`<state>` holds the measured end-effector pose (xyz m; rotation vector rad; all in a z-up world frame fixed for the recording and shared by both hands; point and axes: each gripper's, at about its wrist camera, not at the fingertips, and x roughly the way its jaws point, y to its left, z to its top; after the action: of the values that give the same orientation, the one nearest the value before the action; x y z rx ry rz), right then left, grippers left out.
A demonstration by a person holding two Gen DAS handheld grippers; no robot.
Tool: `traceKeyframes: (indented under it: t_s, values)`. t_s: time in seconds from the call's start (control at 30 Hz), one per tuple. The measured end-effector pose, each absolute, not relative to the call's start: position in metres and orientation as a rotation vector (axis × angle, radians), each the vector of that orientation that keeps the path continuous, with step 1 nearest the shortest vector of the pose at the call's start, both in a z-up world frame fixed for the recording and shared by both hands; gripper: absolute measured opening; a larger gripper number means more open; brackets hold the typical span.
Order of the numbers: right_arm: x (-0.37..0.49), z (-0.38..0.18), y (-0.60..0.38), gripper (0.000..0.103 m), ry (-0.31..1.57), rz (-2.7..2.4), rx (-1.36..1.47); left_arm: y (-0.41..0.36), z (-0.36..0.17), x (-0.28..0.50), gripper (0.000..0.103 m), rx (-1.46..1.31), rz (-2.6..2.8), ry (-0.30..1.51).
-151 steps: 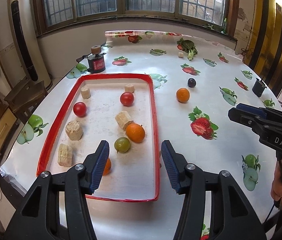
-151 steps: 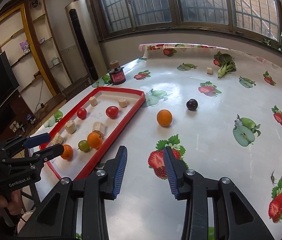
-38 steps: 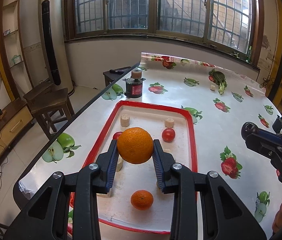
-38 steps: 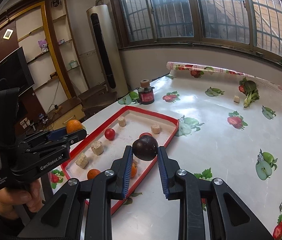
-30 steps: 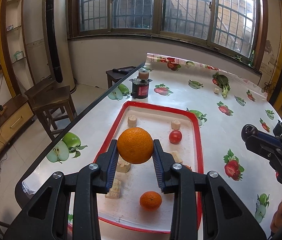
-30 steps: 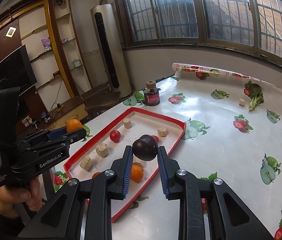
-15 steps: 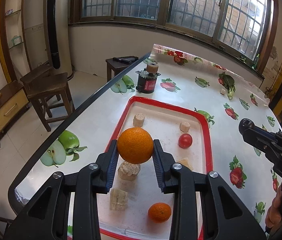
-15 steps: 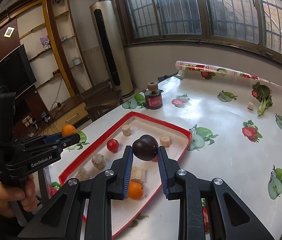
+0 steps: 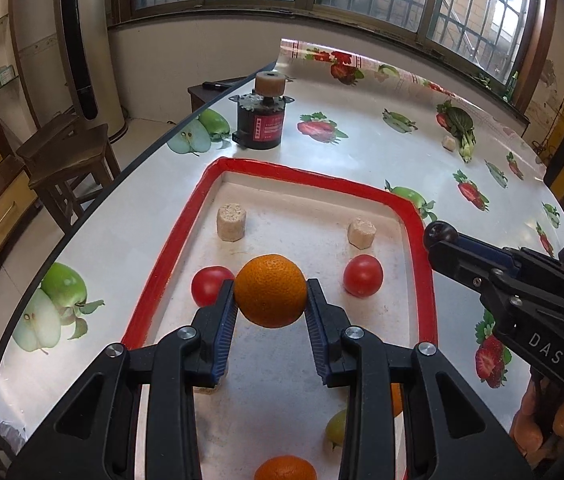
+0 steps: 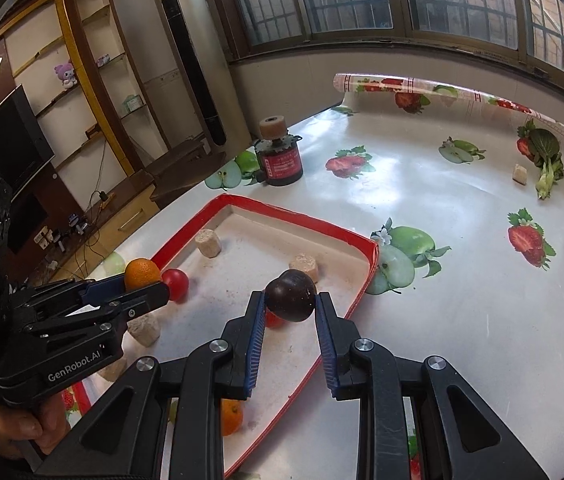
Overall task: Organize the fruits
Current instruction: 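Carry the orange in the left gripper while the right carries the plum over the tray, then open the left gripper over the tray while the right releases the plum inside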
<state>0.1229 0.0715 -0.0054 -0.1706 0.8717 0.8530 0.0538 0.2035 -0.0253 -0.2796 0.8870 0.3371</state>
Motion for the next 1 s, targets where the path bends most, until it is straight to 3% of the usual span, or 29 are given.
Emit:
traceKeyframes:
  t_s: [0.93,1.0]
  values:
    - [0.159,-0.049,0.103,0.029,0.945,0.85,-0.233,0.205,-0.063,0.082,0.034,-0.275,0.327,1.02]
    - [0.158,-0.048,0.102,0.038,0.941,0.857,-0.229,0.205,-0.063,0.082,0.041,-0.278,0.333,1.022]
